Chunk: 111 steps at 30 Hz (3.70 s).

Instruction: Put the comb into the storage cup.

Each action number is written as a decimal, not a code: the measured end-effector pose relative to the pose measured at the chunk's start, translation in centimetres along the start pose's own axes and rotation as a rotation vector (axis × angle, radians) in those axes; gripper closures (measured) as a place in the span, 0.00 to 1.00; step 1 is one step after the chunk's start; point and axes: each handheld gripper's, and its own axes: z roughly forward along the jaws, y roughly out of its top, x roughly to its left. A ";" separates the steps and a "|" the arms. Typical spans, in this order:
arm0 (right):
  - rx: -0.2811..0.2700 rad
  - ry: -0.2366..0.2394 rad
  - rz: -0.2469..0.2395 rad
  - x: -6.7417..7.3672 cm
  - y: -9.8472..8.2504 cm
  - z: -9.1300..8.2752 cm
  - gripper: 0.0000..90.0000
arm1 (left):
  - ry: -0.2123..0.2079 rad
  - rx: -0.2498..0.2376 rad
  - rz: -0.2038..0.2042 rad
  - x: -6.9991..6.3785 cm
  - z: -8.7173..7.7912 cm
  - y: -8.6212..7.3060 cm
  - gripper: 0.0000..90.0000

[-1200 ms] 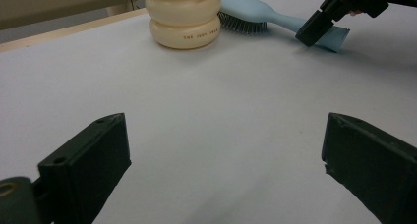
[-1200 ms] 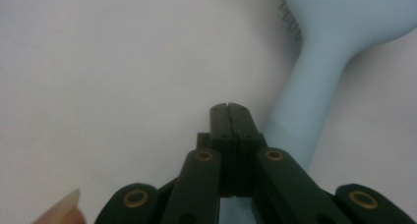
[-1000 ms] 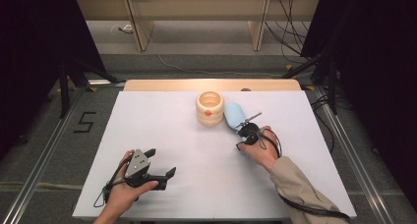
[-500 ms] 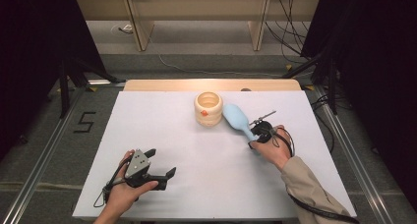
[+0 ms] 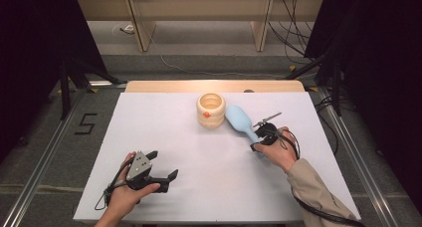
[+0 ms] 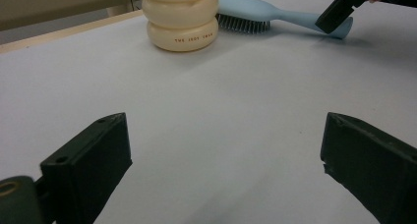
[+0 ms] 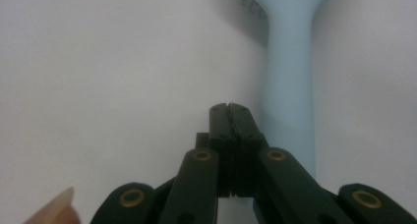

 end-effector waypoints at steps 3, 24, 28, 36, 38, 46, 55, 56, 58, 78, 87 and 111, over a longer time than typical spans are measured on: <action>-0.053 0.033 -0.007 0.1 0.0 -0.6 0.93 | 0.001 -0.001 -0.001 0.0 0.0 0.0 0.05; -0.663 0.177 -0.068 -0.8 -1.0 -3.9 0.21 | 0.004 -0.001 0.000 0.1 -0.1 0.0 0.05; -0.713 0.137 -0.066 -1.1 -0.8 -4.3 0.18 | 0.004 0.000 0.000 0.0 -0.1 0.0 0.05; -0.812 0.076 -0.040 -1.5 -0.1 -5.5 0.17 | 0.007 -0.001 -0.004 0.1 0.0 0.0 0.05; -0.842 0.066 -0.041 -1.6 0.1 -5.8 0.17 | 0.007 -0.002 -0.005 0.1 0.0 0.0 0.05; -0.878 0.046 -0.057 -1.3 0.7 -6.4 0.15 | 0.009 -0.002 -0.006 0.1 0.0 0.0 0.05; -0.753 0.051 -0.123 -1.2 3.0 -5.8 0.13 | 0.013 -0.002 -0.006 0.1 0.0 0.0 0.05; -0.753 0.051 -0.123 -1.2 3.0 -5.8 0.13 | 0.012 -0.001 -0.005 0.1 0.0 0.0 0.05; -0.671 0.051 -0.124 -1.4 3.8 -5.2 0.13 | 0.012 -0.001 -0.005 0.1 0.0 0.0 0.05; 0.082 -0.047 -0.034 -2.4 6.5 1.6 0.23 | 0.001 -0.002 -0.005 0.0 0.1 0.0 0.05; 0.149 -0.096 -0.035 -2.4 6.6 2.9 0.30 | -0.003 -0.001 -0.005 0.0 0.2 0.0 0.05; 0.229 -0.131 -0.015 -2.2 7.3 4.4 0.56 | -0.009 0.001 -0.003 -0.1 0.2 0.0 0.06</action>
